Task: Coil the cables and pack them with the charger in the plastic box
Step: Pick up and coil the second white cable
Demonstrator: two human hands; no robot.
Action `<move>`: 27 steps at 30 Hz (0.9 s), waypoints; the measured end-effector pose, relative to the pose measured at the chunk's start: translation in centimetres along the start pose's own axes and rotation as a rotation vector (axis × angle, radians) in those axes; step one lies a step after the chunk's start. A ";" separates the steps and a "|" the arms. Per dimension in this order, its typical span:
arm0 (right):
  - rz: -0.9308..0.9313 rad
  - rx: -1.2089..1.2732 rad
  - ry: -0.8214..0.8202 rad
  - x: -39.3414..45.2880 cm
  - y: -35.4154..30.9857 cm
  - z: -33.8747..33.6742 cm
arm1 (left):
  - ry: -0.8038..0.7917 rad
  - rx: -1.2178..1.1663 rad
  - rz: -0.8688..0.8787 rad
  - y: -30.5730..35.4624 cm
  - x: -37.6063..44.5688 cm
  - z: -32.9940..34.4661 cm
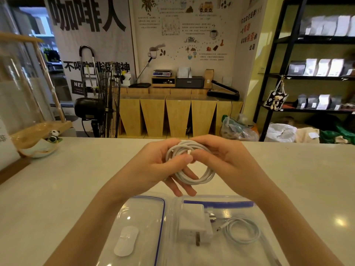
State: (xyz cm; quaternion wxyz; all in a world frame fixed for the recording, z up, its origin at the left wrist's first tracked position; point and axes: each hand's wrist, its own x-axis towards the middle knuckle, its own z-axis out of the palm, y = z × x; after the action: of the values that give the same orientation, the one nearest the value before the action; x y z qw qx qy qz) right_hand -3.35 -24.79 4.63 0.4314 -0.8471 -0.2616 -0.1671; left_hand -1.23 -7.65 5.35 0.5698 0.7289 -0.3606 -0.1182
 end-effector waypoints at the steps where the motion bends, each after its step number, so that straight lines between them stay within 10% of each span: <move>1: 0.026 0.084 -0.034 0.0 -0.1 -0.3 | -0.007 0.001 0.005 0.1 0.0 0.1; 15: 0.381 0.585 -0.059 -0.2 -0.8 -0.1 | -0.094 -0.480 -0.110 0.2 -0.2 0.4; 27: 0.363 0.232 -0.444 -5.0 2.0 -2.2 | -0.554 -0.001 -0.411 -0.5 0.5 1.9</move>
State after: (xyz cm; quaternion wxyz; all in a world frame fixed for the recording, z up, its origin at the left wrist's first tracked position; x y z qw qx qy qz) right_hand -6.28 -29.09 2.05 0.4803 -0.8409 -0.2110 0.1328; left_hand -1.76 -9.32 4.38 0.4148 0.7263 -0.3471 -0.4241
